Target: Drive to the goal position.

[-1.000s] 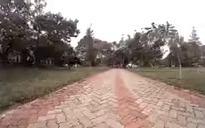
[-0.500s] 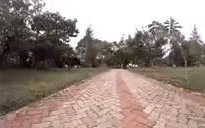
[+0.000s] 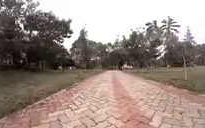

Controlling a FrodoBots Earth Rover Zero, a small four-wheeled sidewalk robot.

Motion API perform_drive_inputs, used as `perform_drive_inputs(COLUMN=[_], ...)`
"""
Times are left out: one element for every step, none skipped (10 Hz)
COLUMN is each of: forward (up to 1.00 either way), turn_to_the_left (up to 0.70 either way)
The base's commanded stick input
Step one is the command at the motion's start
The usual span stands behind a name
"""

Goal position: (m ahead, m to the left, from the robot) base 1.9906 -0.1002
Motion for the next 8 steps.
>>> perform_drive_inputs(forward=[0.70,0.70,0.70,0.70,0.70,0.70,0.70,0.70], turn_to_the_left=[-0.27,-0.09,0.01,0.01,0.01,0.01,0.01,0.01])
